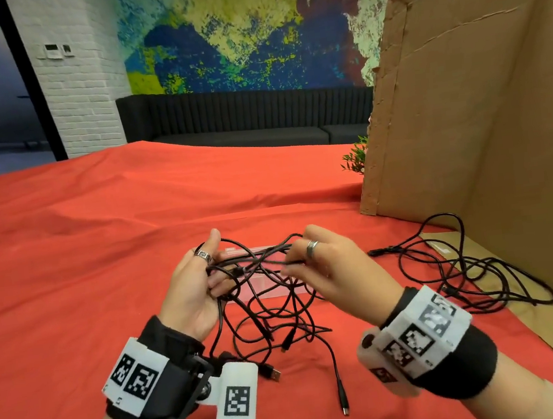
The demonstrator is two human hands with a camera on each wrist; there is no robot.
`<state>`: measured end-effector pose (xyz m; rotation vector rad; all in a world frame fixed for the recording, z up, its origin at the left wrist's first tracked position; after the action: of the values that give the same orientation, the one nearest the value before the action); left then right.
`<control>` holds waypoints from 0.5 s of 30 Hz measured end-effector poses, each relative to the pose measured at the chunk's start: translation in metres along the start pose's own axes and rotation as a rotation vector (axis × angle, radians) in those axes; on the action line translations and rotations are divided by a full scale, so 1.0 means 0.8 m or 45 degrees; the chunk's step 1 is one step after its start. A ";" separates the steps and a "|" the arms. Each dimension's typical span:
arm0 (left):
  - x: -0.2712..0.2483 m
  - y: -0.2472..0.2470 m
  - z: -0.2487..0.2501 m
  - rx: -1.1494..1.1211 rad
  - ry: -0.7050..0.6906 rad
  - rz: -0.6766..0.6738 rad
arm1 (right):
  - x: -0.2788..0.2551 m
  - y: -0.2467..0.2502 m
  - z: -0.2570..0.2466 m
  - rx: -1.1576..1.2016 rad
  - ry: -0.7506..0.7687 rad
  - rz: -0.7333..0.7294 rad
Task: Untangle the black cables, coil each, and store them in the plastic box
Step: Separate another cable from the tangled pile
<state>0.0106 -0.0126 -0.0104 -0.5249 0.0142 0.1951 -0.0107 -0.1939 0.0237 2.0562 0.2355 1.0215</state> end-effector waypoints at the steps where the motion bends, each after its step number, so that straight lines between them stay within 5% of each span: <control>1: 0.003 0.003 0.003 0.043 -0.033 0.000 | 0.002 0.010 0.003 0.125 -0.036 0.016; 8: 0.031 0.048 0.018 0.359 -0.159 0.018 | -0.007 0.076 0.038 1.455 -0.435 0.365; 15: 0.034 0.064 0.025 0.827 -0.154 0.003 | -0.020 0.077 0.057 1.355 -0.566 0.533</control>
<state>0.0265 0.0458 -0.0199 0.1347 -0.0392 0.2117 0.0016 -0.2686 0.0437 3.3459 0.1167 0.6680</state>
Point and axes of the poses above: each hand's wrist, its own x-axis towards the middle knuckle, its own y-axis out of the back of the hand, z = x × y, the point moved 3 cm from there along x, towards the middle knuckle, and after that the axes turned 1 degree about x, right-handed, at the moved point
